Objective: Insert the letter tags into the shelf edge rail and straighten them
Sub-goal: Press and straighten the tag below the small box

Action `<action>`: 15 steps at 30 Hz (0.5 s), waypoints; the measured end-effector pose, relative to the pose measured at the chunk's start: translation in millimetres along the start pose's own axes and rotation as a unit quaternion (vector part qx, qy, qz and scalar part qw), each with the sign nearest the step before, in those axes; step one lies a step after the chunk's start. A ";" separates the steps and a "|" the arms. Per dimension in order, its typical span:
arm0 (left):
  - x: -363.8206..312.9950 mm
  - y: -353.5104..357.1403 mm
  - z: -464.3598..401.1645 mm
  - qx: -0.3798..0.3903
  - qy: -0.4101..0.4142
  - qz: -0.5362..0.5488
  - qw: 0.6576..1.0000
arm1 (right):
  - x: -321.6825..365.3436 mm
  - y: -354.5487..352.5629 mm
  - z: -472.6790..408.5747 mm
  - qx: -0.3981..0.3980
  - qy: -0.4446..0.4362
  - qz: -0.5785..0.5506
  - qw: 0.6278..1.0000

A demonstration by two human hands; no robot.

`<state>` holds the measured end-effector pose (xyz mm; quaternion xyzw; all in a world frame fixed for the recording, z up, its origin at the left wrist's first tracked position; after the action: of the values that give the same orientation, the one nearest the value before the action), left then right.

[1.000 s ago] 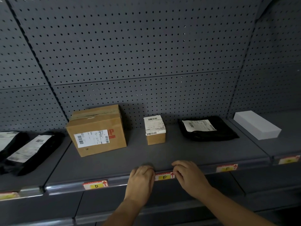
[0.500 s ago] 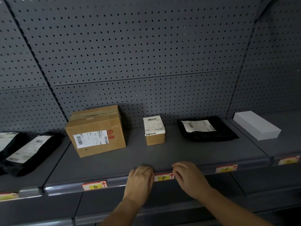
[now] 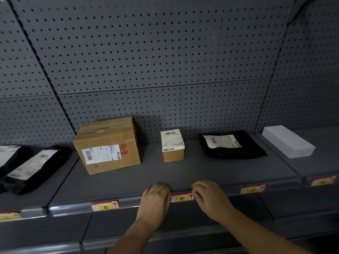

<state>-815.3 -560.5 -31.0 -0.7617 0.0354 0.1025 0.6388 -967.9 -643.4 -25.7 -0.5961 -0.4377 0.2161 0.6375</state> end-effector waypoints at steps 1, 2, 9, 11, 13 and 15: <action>-0.1 -0.3 0.2 -0.001 -0.003 0.001 1.000 | 0.8 -0.7 0.2 0.002 -0.001 -0.001 1.000; 0.1 -0.2 0.3 -0.001 -0.007 0.003 1.000 | 1.1 -1.3 0.3 0.003 -0.001 -0.002 1.000; 0.6 -0.5 1.9 0.000 -0.011 0.018 1.000 | -1.7 -4.1 3.5 -0.003 -0.001 -0.019 1.000; -1.5 -4.3 2.3 0.001 -0.003 0.028 1.000 | -3.3 -5.5 3.2 0.003 0.004 -0.026 1.000; -3.7 -9.1 3.9 0.006 0.017 0.038 0.999 | -3.5 -9.0 0.1 0.010 0.010 -0.036 0.999; -2.0 -16.9 8.4 0.005 0.035 0.039 0.999 | 0.0 -14.2 -4.2 0.012 0.021 -0.058 0.998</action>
<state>-815.0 -549.4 -15.6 -0.7598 0.0883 0.1004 0.6363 -968.0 -648.5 -11.9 -0.5662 -0.4557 0.1713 0.6652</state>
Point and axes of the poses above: each hand's wrist, its own z-axis away from the middle knuckle, its own y-axis out of the palm, x = y × z, the point moved 8 cm from there along -z, towards the middle knuckle, and after that the axes turned 12 degrees about x, right-handed, at the moved point
